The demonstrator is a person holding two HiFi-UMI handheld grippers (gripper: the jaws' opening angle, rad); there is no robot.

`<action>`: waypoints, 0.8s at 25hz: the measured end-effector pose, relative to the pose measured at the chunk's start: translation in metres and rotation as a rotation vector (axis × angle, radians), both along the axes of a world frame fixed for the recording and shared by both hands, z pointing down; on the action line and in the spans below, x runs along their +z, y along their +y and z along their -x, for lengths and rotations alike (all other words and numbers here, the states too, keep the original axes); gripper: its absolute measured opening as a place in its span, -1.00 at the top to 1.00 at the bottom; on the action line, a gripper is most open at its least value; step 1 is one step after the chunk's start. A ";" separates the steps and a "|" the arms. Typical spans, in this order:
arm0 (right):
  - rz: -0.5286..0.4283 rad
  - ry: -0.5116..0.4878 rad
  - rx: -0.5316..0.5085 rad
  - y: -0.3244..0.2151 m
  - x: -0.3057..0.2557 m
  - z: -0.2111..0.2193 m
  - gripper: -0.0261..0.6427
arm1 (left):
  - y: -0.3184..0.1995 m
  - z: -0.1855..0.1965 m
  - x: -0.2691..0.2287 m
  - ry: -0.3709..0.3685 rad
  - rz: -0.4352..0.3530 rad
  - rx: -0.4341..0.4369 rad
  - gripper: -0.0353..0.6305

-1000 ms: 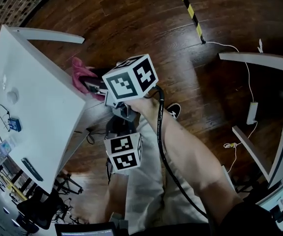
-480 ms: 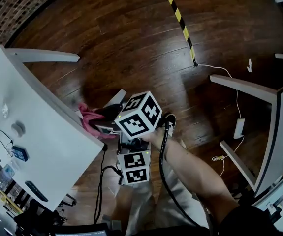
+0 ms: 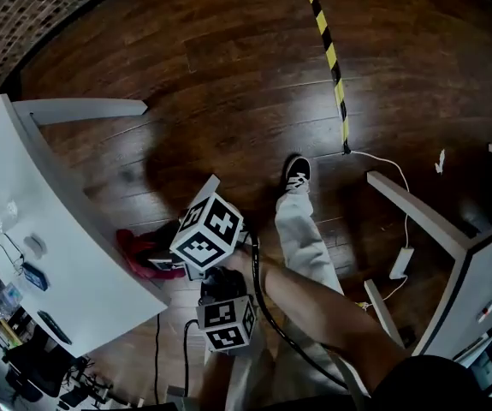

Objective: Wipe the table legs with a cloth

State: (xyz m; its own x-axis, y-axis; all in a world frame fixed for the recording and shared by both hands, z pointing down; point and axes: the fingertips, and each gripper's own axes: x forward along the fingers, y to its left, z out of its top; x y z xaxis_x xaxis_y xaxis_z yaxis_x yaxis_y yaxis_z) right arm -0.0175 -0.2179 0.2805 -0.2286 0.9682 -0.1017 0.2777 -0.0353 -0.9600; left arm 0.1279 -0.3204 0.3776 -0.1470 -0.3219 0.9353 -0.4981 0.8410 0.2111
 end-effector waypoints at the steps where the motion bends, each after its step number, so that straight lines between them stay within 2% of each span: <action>1: 0.005 0.007 -0.029 0.002 0.000 0.003 0.76 | -0.001 0.009 -0.002 -0.008 0.004 -0.061 0.89; 4: 0.008 0.025 -0.108 0.008 -0.002 0.005 0.76 | -0.001 0.034 -0.009 -0.034 0.006 -0.270 0.89; 7: 0.009 0.022 -0.183 0.009 -0.006 0.008 0.76 | 0.000 0.058 -0.012 -0.081 0.027 -0.407 0.89; 15: 0.013 0.013 -0.295 0.016 -0.010 0.036 0.76 | 0.020 0.102 -0.034 -0.189 0.077 -0.567 0.89; 20: 0.013 -0.011 -0.385 0.021 -0.011 0.053 0.76 | 0.034 0.129 -0.041 -0.228 0.069 -0.697 0.89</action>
State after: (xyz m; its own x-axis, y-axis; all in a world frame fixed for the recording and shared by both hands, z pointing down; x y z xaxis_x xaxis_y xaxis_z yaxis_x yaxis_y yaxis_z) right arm -0.0702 -0.1970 0.2699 0.1524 0.9816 -0.1153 0.2519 -0.1513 -0.9558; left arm -0.0006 -0.2863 0.3365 -0.4890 -0.0242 0.8719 0.1320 0.9861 0.1014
